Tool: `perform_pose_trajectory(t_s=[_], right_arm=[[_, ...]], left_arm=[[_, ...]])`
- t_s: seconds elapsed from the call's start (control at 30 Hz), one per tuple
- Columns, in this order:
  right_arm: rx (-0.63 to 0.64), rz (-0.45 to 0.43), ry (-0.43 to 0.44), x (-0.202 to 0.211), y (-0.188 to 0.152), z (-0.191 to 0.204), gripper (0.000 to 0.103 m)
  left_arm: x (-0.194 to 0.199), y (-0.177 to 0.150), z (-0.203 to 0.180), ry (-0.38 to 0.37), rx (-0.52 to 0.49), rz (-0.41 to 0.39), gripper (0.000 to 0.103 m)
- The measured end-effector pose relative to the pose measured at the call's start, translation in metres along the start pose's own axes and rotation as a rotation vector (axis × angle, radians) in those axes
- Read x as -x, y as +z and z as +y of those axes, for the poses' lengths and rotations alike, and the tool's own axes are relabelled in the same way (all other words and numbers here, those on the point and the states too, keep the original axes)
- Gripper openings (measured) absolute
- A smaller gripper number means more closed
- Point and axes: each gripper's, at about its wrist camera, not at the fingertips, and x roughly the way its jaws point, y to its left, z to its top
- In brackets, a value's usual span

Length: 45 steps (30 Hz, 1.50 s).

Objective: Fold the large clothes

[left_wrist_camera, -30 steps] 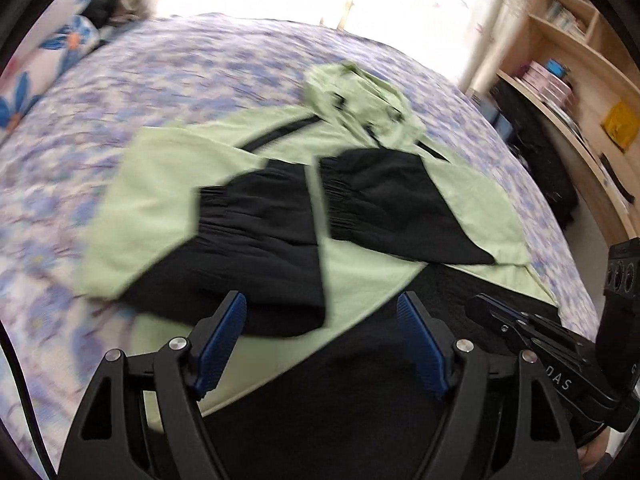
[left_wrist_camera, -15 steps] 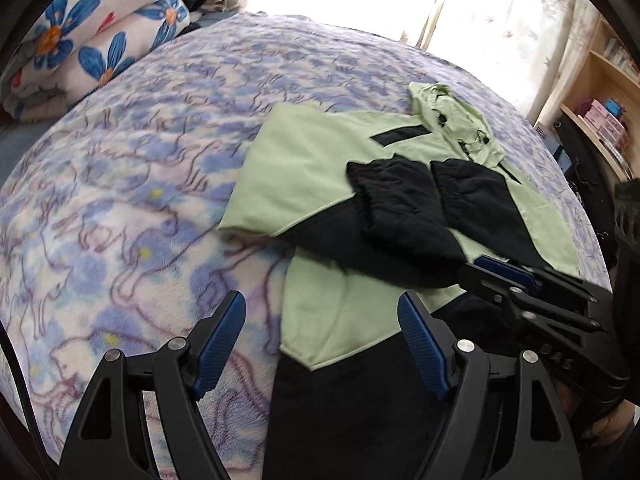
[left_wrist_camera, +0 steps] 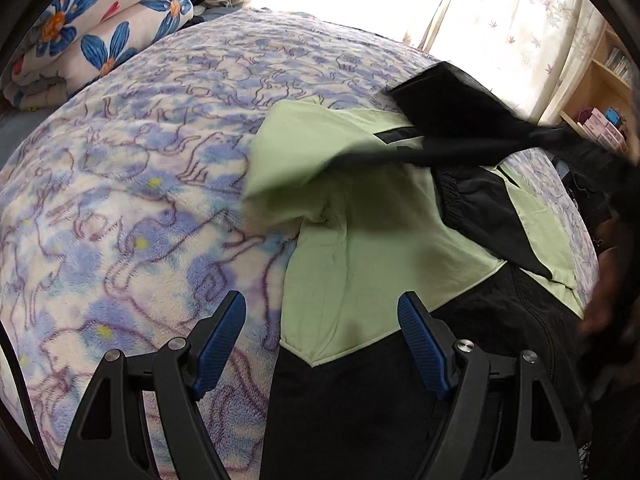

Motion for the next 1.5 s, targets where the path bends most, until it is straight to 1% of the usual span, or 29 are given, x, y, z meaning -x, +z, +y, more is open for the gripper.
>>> perform_pose_trajectory(t_s=[0.07,0.1,0.13,0.2,0.23,0.27,0.33,0.4,0.43,0.5,0.53,0.57,0.67,0.73,0.87,0.93,0.97,1.0,1.03,1.07,1.1,1.13,1.17,1.23,1.3,1.33,1.4,1.47,1.5], right_arm=[[-0.156,-0.028,-0.058,0.018,-0.008,-0.051,0.007],[-0.21,-0.014,-0.082,0.022,-0.016,-0.07,0.009],[-0.264,0.029,-0.117,0.023,-0.03,-0.091,0.012],[-0.312,0.217,-0.15,0.012,-0.059,-0.124,0.021],[-0.33,0.289,-0.151,0.01,-0.073,-0.136,0.026],[-0.35,0.344,-0.146,0.01,-0.088,-0.148,0.026],[-0.354,0.38,-0.144,0.015,-0.102,-0.162,0.026],[-0.364,0.375,-0.14,0.021,-0.102,-0.177,0.026],[-0.387,0.362,-0.115,0.024,-0.097,-0.187,0.027],[-0.442,0.326,-0.071,0.023,-0.086,-0.208,0.033],[-0.458,0.319,-0.066,0.02,-0.081,-0.216,0.042],[-0.475,0.309,-0.064,0.014,-0.076,-0.227,0.045],[-0.455,0.321,-0.081,-0.011,-0.064,-0.245,0.045],[-0.445,0.35,-0.087,-0.029,-0.063,-0.256,0.045],[-0.451,0.411,-0.105,-0.058,-0.068,-0.274,0.045],[-0.452,0.435,-0.109,-0.069,-0.074,-0.278,0.045],[-0.454,0.441,-0.103,-0.074,-0.077,-0.278,0.045],[-0.45,0.42,-0.097,-0.075,-0.079,-0.278,0.045],[-0.437,0.402,-0.092,-0.075,-0.079,-0.277,0.039],[-0.415,0.399,-0.09,-0.076,-0.077,-0.274,0.032],[-0.383,0.39,-0.101,-0.077,-0.074,-0.27,0.031],[-0.355,0.368,-0.116,-0.075,-0.069,-0.266,0.029],[-0.327,0.332,-0.131,-0.073,-0.062,-0.263,0.028],[-0.312,0.25,-0.149,-0.067,-0.047,-0.261,0.028],[-0.315,0.169,-0.172,-0.064,-0.033,-0.264,0.028],[-0.323,0.157,-0.181,-0.067,-0.029,-0.265,0.028],[-0.319,0.195,-0.221,-0.085,-0.027,-0.269,0.029],[-0.303,0.286,-0.258,-0.106,-0.029,-0.27,0.033],[-0.304,0.334,-0.274,-0.112,-0.032,-0.271,0.034]], left_arm=[[0.0,0.001,0.0,-0.01,0.001,0.0,0.077],[-0.001,0.0,0.0,-0.014,-0.001,0.002,0.077],[-0.002,0.0,0.0,-0.017,-0.004,0.005,0.077],[-0.005,0.001,-0.004,-0.021,-0.017,0.017,0.077],[-0.006,0.002,-0.006,-0.02,-0.027,0.021,0.077],[-0.008,0.004,-0.008,-0.02,-0.038,0.023,0.077],[-0.01,0.01,-0.013,-0.018,-0.068,0.026,0.077],[-0.014,0.021,-0.02,-0.013,-0.096,0.026,0.077],[-0.017,0.029,-0.023,-0.015,-0.109,0.029,0.077],[-0.028,0.046,-0.028,-0.021,-0.128,0.04,0.077],[-0.035,0.054,-0.031,-0.016,-0.138,0.047,0.077],[-0.043,0.062,-0.033,-0.009,-0.15,0.052,0.077],[-0.073,0.083,-0.037,0.015,-0.18,0.102,0.077],[-0.093,0.095,-0.035,0.025,-0.165,0.135,0.077],[-0.124,0.116,-0.026,-0.018,-0.121,0.174,0.077],[-0.14,0.122,-0.023,-0.014,-0.113,0.208,0.077],[-0.147,0.123,-0.022,-0.011,-0.105,0.223,0.077],[-0.156,0.124,-0.019,-0.01,-0.085,0.246,0.077],[-0.161,0.124,-0.017,-0.015,-0.066,0.256,0.077],[-0.164,0.125,-0.015,-0.022,-0.045,0.256,0.07],[-0.163,0.127,-0.015,-0.021,-0.041,0.236,0.058],[-0.158,0.13,-0.016,-0.027,-0.05,0.198,0.02],[-0.154,0.133,-0.018,-0.021,-0.053,0.178,0.009],[-0.145,0.139,-0.019,0.003,-0.045,0.105,0.005],[-0.136,0.144,-0.022,0.05,-0.063,0.022,0.004],[-0.134,0.146,-0.022,0.077,-0.069,-0.006,0.003],[-0.136,0.149,-0.023,0.112,-0.076,-0.027,0.003],[-0.145,0.15,-0.02,0.151,-0.078,-0.005,0.003],[-0.149,0.151,-0.018,0.161,-0.072,0.008,0.003]])
